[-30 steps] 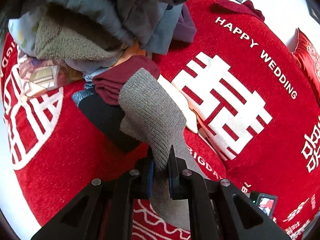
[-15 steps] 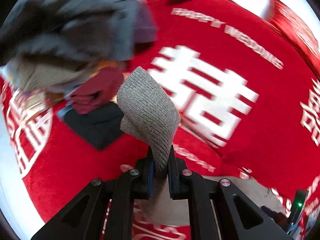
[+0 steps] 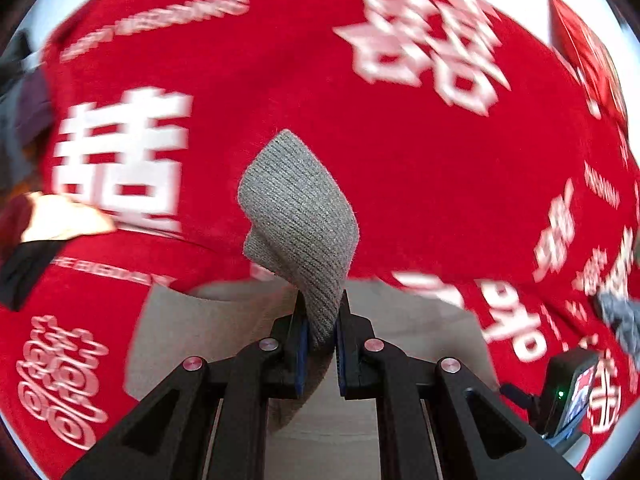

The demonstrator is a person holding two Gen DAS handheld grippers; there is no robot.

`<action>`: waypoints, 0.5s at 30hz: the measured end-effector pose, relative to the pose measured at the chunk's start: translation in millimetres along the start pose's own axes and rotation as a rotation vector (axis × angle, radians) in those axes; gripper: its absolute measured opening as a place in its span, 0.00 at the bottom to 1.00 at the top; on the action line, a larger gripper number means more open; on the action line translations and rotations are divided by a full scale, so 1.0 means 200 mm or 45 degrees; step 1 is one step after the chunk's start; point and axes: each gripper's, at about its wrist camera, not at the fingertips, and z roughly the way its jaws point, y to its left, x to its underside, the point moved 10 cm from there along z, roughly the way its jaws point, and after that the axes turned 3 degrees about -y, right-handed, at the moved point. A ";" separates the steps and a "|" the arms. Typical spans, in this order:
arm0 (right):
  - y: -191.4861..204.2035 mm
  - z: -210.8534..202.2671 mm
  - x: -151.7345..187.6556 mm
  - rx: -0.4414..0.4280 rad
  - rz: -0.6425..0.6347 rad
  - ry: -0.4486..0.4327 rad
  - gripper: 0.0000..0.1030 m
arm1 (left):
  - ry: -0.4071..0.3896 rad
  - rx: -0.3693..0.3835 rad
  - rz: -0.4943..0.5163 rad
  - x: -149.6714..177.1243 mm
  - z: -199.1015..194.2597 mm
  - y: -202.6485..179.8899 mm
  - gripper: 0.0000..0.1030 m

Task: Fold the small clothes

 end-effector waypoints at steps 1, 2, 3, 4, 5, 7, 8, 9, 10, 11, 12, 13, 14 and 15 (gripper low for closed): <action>-0.04 0.00 0.01 0.003 0.005 0.001 0.94 | 0.027 0.006 0.031 0.04 0.06 -0.10 0.12; -0.08 0.01 0.02 0.002 0.010 0.001 0.94 | 0.051 0.004 0.059 0.08 0.11 -0.17 0.12; -0.11 0.01 0.04 0.000 0.017 0.002 0.94 | 0.091 -0.001 0.089 0.15 0.18 -0.25 0.12; -0.14 0.02 0.05 -0.005 0.025 0.002 0.94 | 0.117 0.000 0.101 0.18 0.22 -0.29 0.12; -0.17 0.02 0.07 -0.010 0.035 0.001 0.94 | 0.150 -0.002 0.116 0.23 0.28 -0.34 0.12; -0.22 0.01 0.09 -0.020 0.060 -0.001 0.94 | 0.206 -0.024 0.143 0.32 0.38 -0.39 0.12; -0.24 0.01 0.09 -0.028 0.074 -0.003 0.94 | 0.228 -0.030 0.152 0.36 0.42 -0.41 0.12; -0.25 0.01 0.10 -0.035 0.085 -0.006 0.94 | 0.244 -0.032 0.159 0.39 0.44 -0.43 0.12; -0.27 0.01 0.11 -0.045 0.100 -0.009 0.94 | 0.263 -0.029 0.164 0.43 0.47 -0.44 0.12; -0.29 0.01 0.12 -0.049 0.110 -0.010 0.94 | 0.277 -0.025 0.164 0.45 0.49 -0.44 0.12; -0.30 0.00 0.12 -0.053 0.119 -0.010 0.94 | 0.298 -0.004 0.158 0.49 0.51 -0.45 0.12; -0.31 0.00 0.13 -0.057 0.129 -0.011 0.94 | 0.335 0.033 0.146 0.52 0.53 -0.46 0.13; -0.33 0.00 0.14 -0.062 0.143 -0.013 0.94 | 0.393 0.072 0.131 0.56 0.55 -0.47 0.16; -0.34 0.00 0.14 -0.065 0.155 -0.015 0.94 | 0.446 0.100 0.119 0.60 0.57 -0.48 0.35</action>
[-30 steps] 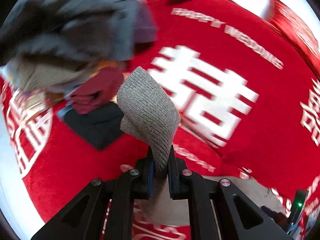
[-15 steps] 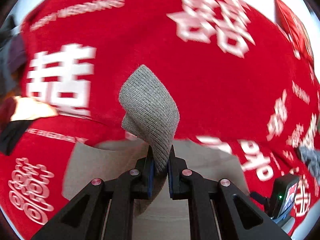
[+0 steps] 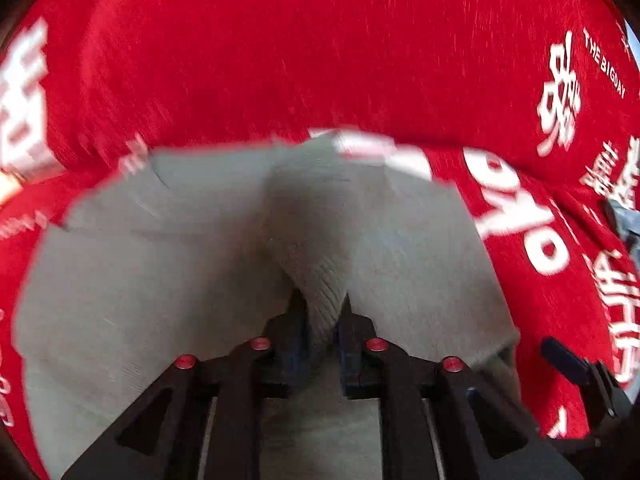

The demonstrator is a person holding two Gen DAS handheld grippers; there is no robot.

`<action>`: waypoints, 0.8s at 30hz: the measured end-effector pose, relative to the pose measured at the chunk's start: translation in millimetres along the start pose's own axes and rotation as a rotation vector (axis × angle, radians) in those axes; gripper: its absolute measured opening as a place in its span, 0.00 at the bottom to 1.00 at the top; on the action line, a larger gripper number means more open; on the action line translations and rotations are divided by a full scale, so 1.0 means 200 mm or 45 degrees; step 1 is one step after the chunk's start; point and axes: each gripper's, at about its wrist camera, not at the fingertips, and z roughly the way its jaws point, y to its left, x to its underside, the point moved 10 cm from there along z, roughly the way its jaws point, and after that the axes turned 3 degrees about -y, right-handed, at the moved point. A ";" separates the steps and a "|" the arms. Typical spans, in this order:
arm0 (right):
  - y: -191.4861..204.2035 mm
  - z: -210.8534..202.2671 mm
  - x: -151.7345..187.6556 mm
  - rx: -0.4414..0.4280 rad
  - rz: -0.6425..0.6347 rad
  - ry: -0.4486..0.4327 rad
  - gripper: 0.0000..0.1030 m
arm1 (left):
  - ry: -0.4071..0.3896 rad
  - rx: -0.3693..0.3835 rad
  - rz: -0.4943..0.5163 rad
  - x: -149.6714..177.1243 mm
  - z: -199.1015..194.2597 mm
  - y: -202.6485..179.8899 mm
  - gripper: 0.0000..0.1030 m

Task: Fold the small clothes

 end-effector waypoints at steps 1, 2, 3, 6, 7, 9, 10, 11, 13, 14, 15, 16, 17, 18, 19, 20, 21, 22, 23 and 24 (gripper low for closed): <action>-0.01 -0.01 0.01 -0.004 0.012 -0.002 0.94 | 0.014 0.088 -0.003 0.01 0.01 -0.03 0.57; -0.02 -0.01 0.01 -0.008 0.022 -0.002 0.94 | 0.003 0.143 -0.003 0.01 -0.01 -0.05 0.70; -0.02 -0.02 0.02 -0.011 0.028 -0.003 0.94 | 0.005 0.140 -0.012 0.01 -0.02 -0.05 0.94; -0.03 -0.06 0.03 -0.016 0.027 -0.012 0.94 | -0.010 0.105 -0.048 -0.01 -0.09 -0.01 0.99; -0.02 -0.07 0.03 -0.022 0.024 -0.018 0.94 | 0.002 0.133 -0.048 -0.01 -0.11 0.00 0.99; -0.01 -0.11 0.03 -0.045 0.013 -0.030 0.94 | -0.005 0.169 -0.065 -0.02 -0.17 0.04 0.99; 0.01 -0.13 0.02 -0.067 0.006 -0.045 0.95 | -0.043 0.175 -0.098 -0.03 -0.24 0.09 0.99; 0.03 -0.14 0.01 -0.088 0.003 -0.056 0.95 | -0.066 0.174 -0.124 -0.04 -0.27 0.15 0.99; 0.07 -0.16 -0.02 -0.144 0.019 -0.063 0.95 | -0.121 0.160 -0.198 -0.05 -0.36 0.31 0.99; 0.10 -0.16 -0.04 -0.176 0.039 -0.062 0.95 | -0.145 0.128 -0.229 -0.05 -0.38 0.39 0.99; 0.13 -0.15 -0.06 -0.204 0.055 -0.062 0.95 | -0.164 0.085 -0.254 -0.06 -0.39 0.47 0.99; 0.19 -0.15 -0.08 -0.245 0.075 -0.057 0.95 | -0.182 0.015 -0.293 -0.05 -0.40 0.58 0.99; 0.23 -0.14 -0.09 -0.271 0.083 -0.052 0.95 | -0.186 -0.037 -0.330 -0.04 -0.41 0.67 0.99; 0.29 -0.12 -0.11 -0.306 0.087 -0.041 0.95 | -0.186 -0.062 -0.354 -0.04 -0.40 0.72 0.99; 0.36 -0.08 -0.13 -0.352 0.102 -0.019 0.95 | -0.179 -0.101 -0.387 -0.01 -0.40 0.80 0.99; 0.40 -0.05 -0.13 -0.370 0.124 0.008 0.94 | -0.169 -0.137 -0.406 0.01 -0.40 0.86 0.99; 0.43 0.00 -0.13 -0.372 0.148 0.045 0.94 | -0.160 -0.165 -0.416 0.03 -0.39 0.91 0.99; 0.46 0.09 -0.12 -0.353 0.183 0.118 0.94 | -0.146 -0.194 -0.426 0.06 -0.38 0.96 0.99; 0.47 0.16 -0.10 -0.308 0.208 0.169 0.93 | -0.129 -0.215 -0.434 0.09 -0.36 1.00 0.99; 0.47 0.21 -0.09 -0.262 0.226 0.194 0.92 | -0.100 -0.229 -0.440 0.13 -0.33 1.03 0.99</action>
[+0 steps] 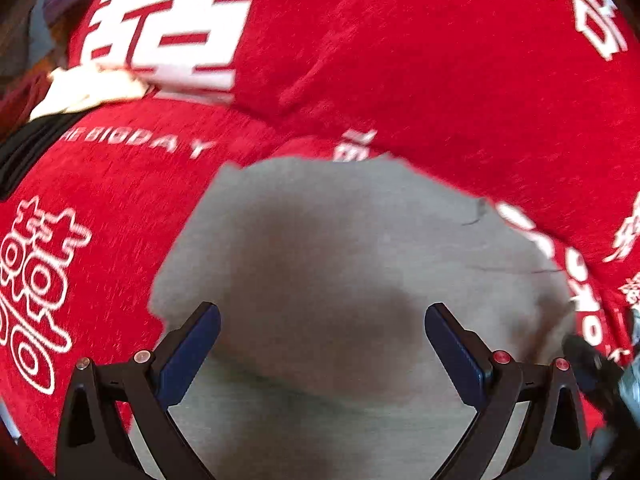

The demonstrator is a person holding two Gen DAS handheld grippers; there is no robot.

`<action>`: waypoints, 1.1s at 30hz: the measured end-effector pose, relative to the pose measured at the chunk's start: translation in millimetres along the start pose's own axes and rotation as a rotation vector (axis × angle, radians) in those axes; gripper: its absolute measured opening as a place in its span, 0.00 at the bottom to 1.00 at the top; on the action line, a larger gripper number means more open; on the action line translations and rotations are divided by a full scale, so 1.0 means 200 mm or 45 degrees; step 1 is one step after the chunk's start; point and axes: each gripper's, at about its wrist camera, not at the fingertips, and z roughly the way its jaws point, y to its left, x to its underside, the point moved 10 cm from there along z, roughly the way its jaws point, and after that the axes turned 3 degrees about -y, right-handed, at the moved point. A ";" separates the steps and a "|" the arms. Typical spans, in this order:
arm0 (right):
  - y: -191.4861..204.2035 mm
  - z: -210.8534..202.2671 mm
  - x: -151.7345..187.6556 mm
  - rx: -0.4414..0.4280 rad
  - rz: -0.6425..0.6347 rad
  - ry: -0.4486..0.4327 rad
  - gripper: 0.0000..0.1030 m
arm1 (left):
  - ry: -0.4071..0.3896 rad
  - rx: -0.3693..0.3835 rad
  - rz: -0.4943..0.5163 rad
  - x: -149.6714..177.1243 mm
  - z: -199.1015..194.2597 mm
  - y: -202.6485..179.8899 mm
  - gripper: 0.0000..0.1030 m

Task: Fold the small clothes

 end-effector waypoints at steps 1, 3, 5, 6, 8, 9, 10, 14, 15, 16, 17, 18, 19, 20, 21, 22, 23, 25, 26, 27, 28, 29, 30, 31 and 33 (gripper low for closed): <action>0.01 0.02 -0.02 0.032 -0.021 -0.033 0.80 | 0.023 -0.010 0.004 0.03 0.02 0.02 0.99; 0.07 0.03 -0.05 0.049 -0.129 -0.031 0.10 | 0.052 -0.050 0.041 0.08 0.05 0.07 0.99; 0.06 -0.03 -0.07 0.016 -0.120 -0.079 0.12 | 0.036 -0.047 0.082 0.10 0.04 0.07 0.99; 0.05 -0.08 -0.08 0.009 -0.145 -0.129 0.12 | 0.033 -0.030 0.084 0.12 0.02 0.07 0.99; -0.02 -0.11 -0.08 0.044 -0.160 -0.145 0.12 | 0.034 0.001 0.077 0.14 0.01 0.05 0.99; -0.06 -0.10 -0.06 0.046 -0.154 -0.129 0.12 | 0.036 -0.002 0.087 0.16 0.01 0.04 0.99; -0.11 -0.08 -0.04 0.006 -0.121 -0.094 0.15 | 0.026 -0.023 0.111 0.16 0.01 0.02 0.99; -0.21 -0.11 -0.01 -0.122 0.008 -0.096 0.33 | 0.002 -0.037 0.183 0.18 0.01 -0.03 0.99; -0.21 -0.13 -0.01 -0.120 0.004 -0.108 0.36 | 0.013 -0.030 0.177 0.17 0.00 -0.03 0.99; -0.20 -0.15 -0.02 -0.118 -0.019 -0.118 0.44 | 0.023 -0.012 0.151 0.16 -0.01 -0.02 0.99; -0.17 -0.16 -0.02 -0.115 -0.049 -0.125 0.53 | 0.017 -0.001 0.126 0.15 -0.02 -0.01 0.99; -0.15 -0.17 -0.02 -0.099 -0.083 -0.130 0.55 | 0.003 0.007 0.106 0.13 -0.04 -0.01 0.99; -0.14 -0.17 -0.03 -0.080 -0.100 -0.133 0.55 | -0.011 0.013 0.100 0.11 -0.05 -0.02 0.99; -0.14 -0.16 -0.03 -0.039 -0.114 -0.130 0.55 | -0.019 0.015 0.109 0.10 -0.06 -0.02 0.99; -0.17 -0.16 -0.04 0.012 -0.120 -0.121 0.54 | -0.021 0.010 0.130 0.09 -0.06 -0.03 0.99; -0.20 -0.15 -0.03 0.112 -0.135 -0.104 0.52 | -0.010 -0.004 0.179 0.10 -0.05 -0.05 0.99; -0.22 -0.16 -0.03 0.151 -0.154 -0.103 0.51 | 0.014 -0.033 0.231 0.12 -0.02 -0.05 0.99; -0.25 -0.21 -0.02 0.231 -0.208 -0.129 0.55 | 0.038 -0.080 0.320 0.17 0.01 -0.03 0.99; -0.27 -0.25 -0.02 0.324 -0.248 -0.141 0.59 | 0.006 -0.067 0.318 0.17 -0.01 -0.02 0.99; -0.30 -0.29 -0.01 0.397 -0.287 -0.160 0.59 | 0.001 -0.070 0.310 0.17 -0.04 -0.01 0.99; -0.30 -0.31 -0.01 0.420 -0.308 -0.177 0.59 | 0.003 -0.055 0.294 0.17 -0.06 0.00 0.99; -0.30 -0.33 -0.01 0.424 -0.319 -0.196 0.59 | 0.000 -0.029 0.281 0.16 -0.07 -0.02 0.99; -0.28 -0.35 -0.03 0.408 -0.319 -0.210 0.59 | -0.006 -0.008 0.275 0.15 -0.09 -0.03 0.99; -0.27 -0.36 -0.04 0.381 -0.319 -0.221 0.59 | -0.015 -0.012 0.284 0.13 -0.09 -0.06 0.99; -0.18 -0.36 -0.08 0.336 -0.345 -0.238 0.59 | -0.009 -0.013 0.315 0.11 -0.07 -0.13 0.99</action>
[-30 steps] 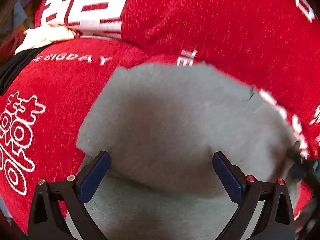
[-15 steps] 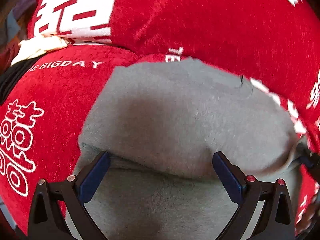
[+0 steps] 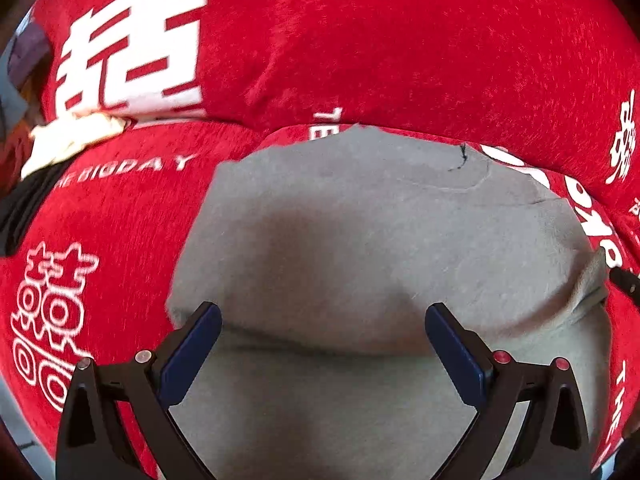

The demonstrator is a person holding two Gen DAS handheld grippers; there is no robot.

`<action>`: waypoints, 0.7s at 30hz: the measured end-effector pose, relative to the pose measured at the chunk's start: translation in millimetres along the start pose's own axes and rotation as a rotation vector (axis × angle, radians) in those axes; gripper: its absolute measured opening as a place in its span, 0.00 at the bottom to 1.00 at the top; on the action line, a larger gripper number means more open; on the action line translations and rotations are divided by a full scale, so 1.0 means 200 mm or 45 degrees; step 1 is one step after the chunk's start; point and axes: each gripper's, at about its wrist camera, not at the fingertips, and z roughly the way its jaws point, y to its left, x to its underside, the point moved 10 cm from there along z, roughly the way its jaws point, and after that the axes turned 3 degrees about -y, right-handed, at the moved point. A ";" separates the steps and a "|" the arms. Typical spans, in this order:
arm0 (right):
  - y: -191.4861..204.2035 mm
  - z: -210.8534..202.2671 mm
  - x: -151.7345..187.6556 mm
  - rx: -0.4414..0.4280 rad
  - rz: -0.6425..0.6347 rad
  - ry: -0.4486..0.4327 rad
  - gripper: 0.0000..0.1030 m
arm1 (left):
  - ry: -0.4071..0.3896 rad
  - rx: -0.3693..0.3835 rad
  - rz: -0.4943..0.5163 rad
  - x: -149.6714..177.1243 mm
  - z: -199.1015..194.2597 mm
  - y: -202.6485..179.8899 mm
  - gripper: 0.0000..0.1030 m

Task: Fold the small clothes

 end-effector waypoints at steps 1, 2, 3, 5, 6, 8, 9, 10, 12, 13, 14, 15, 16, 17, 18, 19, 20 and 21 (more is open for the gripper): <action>0.08 0.00 -0.04 -0.036 -0.042 -0.018 0.61 | 0.011 0.024 0.015 0.00 0.01 -0.04 0.99; 0.15 0.01 -0.06 -0.061 -0.084 -0.021 0.64 | 0.031 0.032 0.034 0.01 0.03 -0.08 0.99; 0.22 0.03 -0.08 -0.091 -0.138 -0.013 0.65 | 0.046 0.016 0.054 0.02 0.05 -0.10 0.99; 0.35 0.08 -0.06 -0.150 -0.248 0.032 0.65 | 0.062 -0.034 0.116 0.06 0.08 -0.13 0.99; 0.37 0.11 -0.03 -0.149 -0.293 0.070 0.65 | 0.043 -0.045 0.130 0.07 0.07 -0.13 0.99; 0.34 0.15 0.06 -0.124 -0.330 0.169 0.65 | 0.021 -0.025 0.115 0.09 0.03 -0.11 0.99; 0.30 0.15 0.11 -0.140 -0.303 0.206 0.65 | 0.027 -0.003 0.104 0.11 0.02 -0.09 0.99; 0.26 0.14 0.15 -0.175 -0.265 0.227 0.65 | 0.043 0.023 0.095 0.13 0.00 -0.07 0.99; 0.17 0.09 0.25 -0.255 -0.173 0.268 0.65 | 0.058 0.018 0.104 0.15 -0.01 -0.04 0.99; 0.10 0.06 0.29 -0.266 -0.131 0.278 0.65 | 0.051 -0.008 0.117 0.16 -0.02 -0.02 0.99; 0.06 0.03 0.30 -0.271 -0.107 0.261 0.65 | 0.037 -0.016 0.120 0.15 -0.03 -0.01 0.99; 0.01 0.00 0.28 -0.280 -0.069 0.228 0.65 | 0.025 -0.014 0.118 0.14 -0.04 -0.01 0.99; -0.01 -0.04 0.25 -0.272 -0.042 0.200 0.65 | 0.015 -0.004 0.107 0.12 -0.04 -0.03 0.99; -0.04 -0.05 0.21 -0.265 -0.023 0.172 0.65 | 0.013 0.006 0.095 0.11 -0.04 -0.05 0.99; -0.04 -0.06 0.17 -0.266 -0.013 0.146 0.65 | 0.013 0.022 0.083 0.10 -0.05 -0.08 0.99; -0.04 -0.06 0.11 -0.277 -0.015 0.121 0.65 | 0.017 0.045 0.079 0.09 -0.05 -0.13 0.99; -0.02 -0.04 0.06 -0.291 -0.023 0.114 0.65 | 0.018 0.067 0.091 0.08 -0.05 -0.18 0.99; 0.00 -0.02 0.03 -0.310 -0.039 0.113 0.65 | 0.013 0.078 0.113 0.07 -0.06 -0.24 0.99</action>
